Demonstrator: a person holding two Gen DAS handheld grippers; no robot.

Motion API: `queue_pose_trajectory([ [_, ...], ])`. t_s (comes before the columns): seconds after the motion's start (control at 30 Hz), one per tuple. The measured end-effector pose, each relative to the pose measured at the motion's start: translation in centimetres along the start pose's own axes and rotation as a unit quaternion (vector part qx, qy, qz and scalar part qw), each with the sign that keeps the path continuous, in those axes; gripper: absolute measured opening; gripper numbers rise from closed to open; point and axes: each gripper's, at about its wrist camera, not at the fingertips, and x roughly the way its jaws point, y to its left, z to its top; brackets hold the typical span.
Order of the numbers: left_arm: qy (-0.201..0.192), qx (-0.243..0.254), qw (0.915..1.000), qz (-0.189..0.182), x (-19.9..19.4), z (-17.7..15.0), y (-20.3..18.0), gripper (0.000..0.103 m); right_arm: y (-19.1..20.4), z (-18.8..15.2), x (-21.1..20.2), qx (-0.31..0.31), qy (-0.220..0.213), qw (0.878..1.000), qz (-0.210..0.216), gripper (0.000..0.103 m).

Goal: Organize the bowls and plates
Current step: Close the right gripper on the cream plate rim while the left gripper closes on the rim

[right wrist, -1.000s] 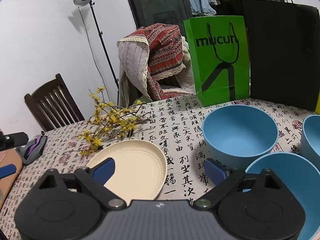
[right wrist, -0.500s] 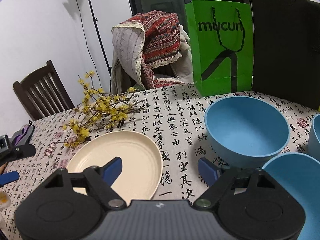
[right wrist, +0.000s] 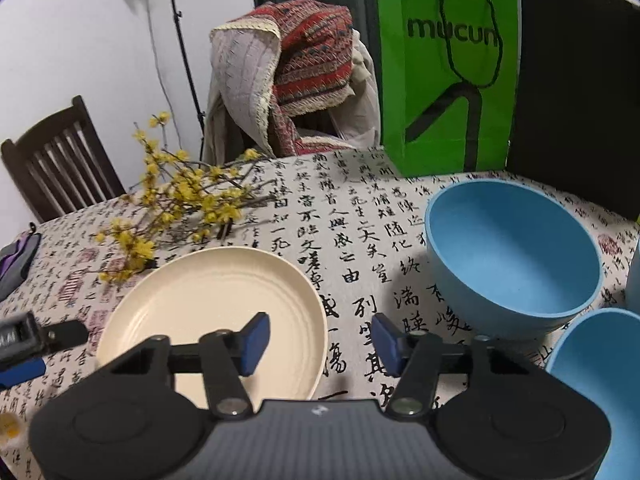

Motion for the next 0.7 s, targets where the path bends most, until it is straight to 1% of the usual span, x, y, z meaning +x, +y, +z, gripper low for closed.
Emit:
queue_pose_trajectory([
  [0.03, 0.0, 0.003, 1.0, 0.003, 0.2, -0.1, -0.1, 0.087, -0.1, 0.0, 0.4, 0.002, 0.003, 1.0, 0.0, 0.048],
  [0.1, 0.002, 0.01, 0.9999, 0.004, 0.7, -0.3, -0.2, 0.08, -0.2, 0.0, 1.1, 0.004, 0.008, 1.0, -0.002, 0.044],
  [0.13, 0.004, 0.012, 0.9999, 0.002, 0.9, -0.4, -0.2, 0.079, -0.3, 0.0, 1.3, 0.004, 0.01, 1.0, -0.001, 0.042],
  [0.2, 0.007, 0.017, 0.9998, 0.001, 1.4, -0.6, -0.3, 0.075, -0.4, 0.1, 1.9, 0.004, 0.015, 1.0, -0.003, 0.039],
  [0.3, 0.007, 0.024, 0.9997, 0.002, 1.8, -0.9, -0.6, 0.075, -0.6, 0.0, 2.5, 0.001, 0.018, 1.0, -0.005, 0.035],
  [0.53, -0.005, 0.043, 0.999, -0.007, 1.9, -1.2, -1.1, 0.069, -1.2, -0.1, 3.5, 0.009, 0.026, 0.999, 0.016, 0.025],
  [0.6, -0.006, 0.047, 0.9989, -0.004, 2.0, -1.3, -1.3, 0.069, -1.3, -0.2, 3.7, 0.007, 0.029, 0.999, 0.021, 0.025],
  [0.7, -0.002, 0.046, 0.9989, -0.005, 2.3, -1.4, -1.1, 0.062, -1.5, -0.4, 3.9, 0.008, 0.031, 0.999, 0.029, 0.02],
])
